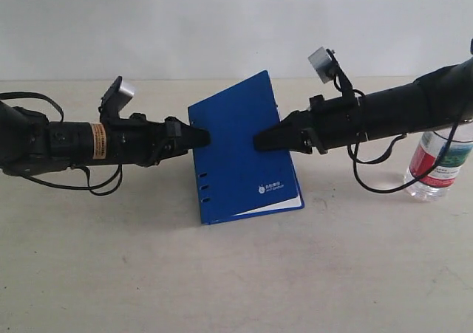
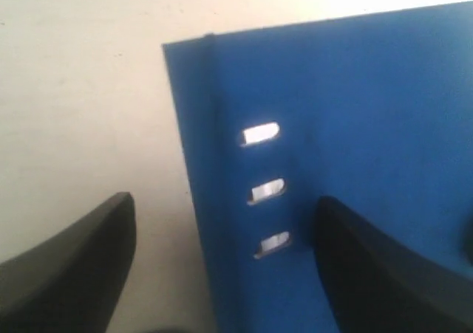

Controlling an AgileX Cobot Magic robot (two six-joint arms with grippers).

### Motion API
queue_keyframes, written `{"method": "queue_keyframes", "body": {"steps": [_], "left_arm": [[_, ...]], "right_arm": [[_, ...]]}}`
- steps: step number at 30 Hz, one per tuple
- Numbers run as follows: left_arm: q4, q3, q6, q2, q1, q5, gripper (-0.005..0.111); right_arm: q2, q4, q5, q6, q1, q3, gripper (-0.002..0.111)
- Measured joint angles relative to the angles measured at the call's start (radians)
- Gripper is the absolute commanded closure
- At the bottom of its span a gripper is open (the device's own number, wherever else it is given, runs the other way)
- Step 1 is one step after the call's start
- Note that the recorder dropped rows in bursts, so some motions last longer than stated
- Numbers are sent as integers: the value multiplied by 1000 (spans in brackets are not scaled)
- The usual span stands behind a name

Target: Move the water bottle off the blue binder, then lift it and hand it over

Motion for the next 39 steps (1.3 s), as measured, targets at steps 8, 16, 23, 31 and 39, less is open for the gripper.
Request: {"method": "queue_keyframes", "body": {"steps": [8,16,23,31,39], "left_arm": [[4,0,118,5,0,-289,43],[60,0,85,8,-4,-321,43],[162,-6,74,10,-65,-277,44],[37,-5,112,20,-123,-197,100],[-2,-1,195,20,-141,-250,100]], "right_arm": [[0,-136,53,-7,0,0,108],[0,-165,-28,-7,0,0,108],[-6,-187,-39,-7,2,0,108],[-14,-217,-41,40,-9,0,95],[-14,-210,-11,78,-9,0,45]]}}
